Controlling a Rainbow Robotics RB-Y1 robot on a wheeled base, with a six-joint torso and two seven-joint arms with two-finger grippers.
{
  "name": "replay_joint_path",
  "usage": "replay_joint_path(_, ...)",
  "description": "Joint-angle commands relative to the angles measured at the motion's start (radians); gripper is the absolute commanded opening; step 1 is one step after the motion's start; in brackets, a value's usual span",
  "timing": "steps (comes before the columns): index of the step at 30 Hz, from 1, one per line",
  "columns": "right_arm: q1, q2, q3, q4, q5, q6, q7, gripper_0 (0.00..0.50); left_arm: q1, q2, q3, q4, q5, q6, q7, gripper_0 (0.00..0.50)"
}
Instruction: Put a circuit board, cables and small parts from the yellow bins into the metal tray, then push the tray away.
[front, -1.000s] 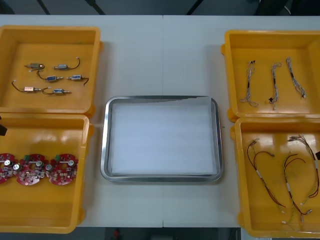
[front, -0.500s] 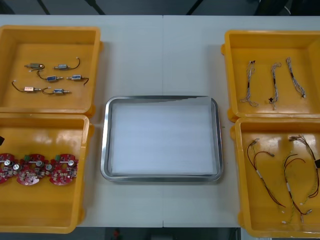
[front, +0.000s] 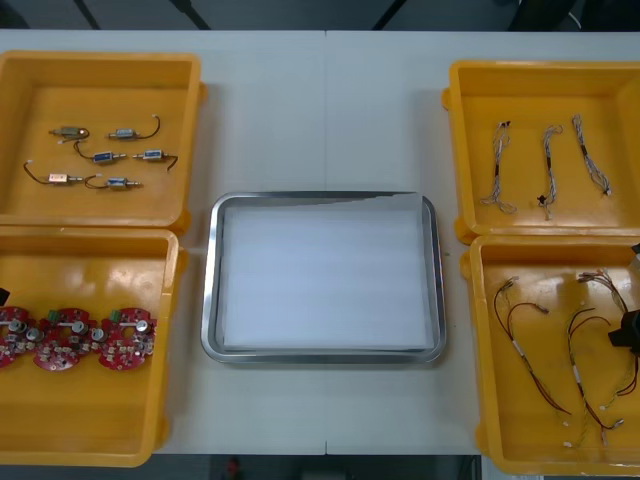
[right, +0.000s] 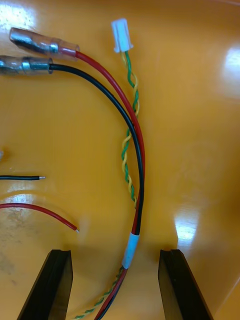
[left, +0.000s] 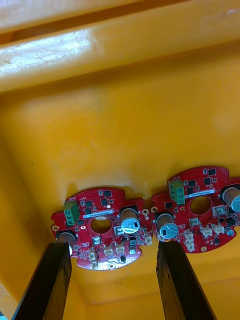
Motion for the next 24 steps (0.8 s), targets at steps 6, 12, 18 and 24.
replay_joint_path(6, 0.02, -0.04, 0.043, 0.011, 0.031, -0.029, 0.002, 0.5, 0.015, 0.04, -0.053, -0.006, -0.037, -0.075, -0.068, 0.5)
replay_joint_path(12, 0.02, -0.04, 0.05, 0.011, 0.025, -0.031, -0.001, 0.5, 0.015, 0.042, -0.077, -0.005, -0.069, -0.091, -0.071, 0.5)
replay_joint_path(18, 0.02, -0.04, 0.05, 0.011, 0.024, -0.033, 0.002, 0.0, 0.015, 0.04, -0.111, -0.005, -0.088, -0.12, -0.078, 0.5)
replay_joint_path(24, 0.017, -0.04, 0.05, 0.011, 0.024, -0.037, 0.009, 0.0, 0.015, 0.042, -0.137, 0.001, -0.1, -0.137, -0.08, 0.5)
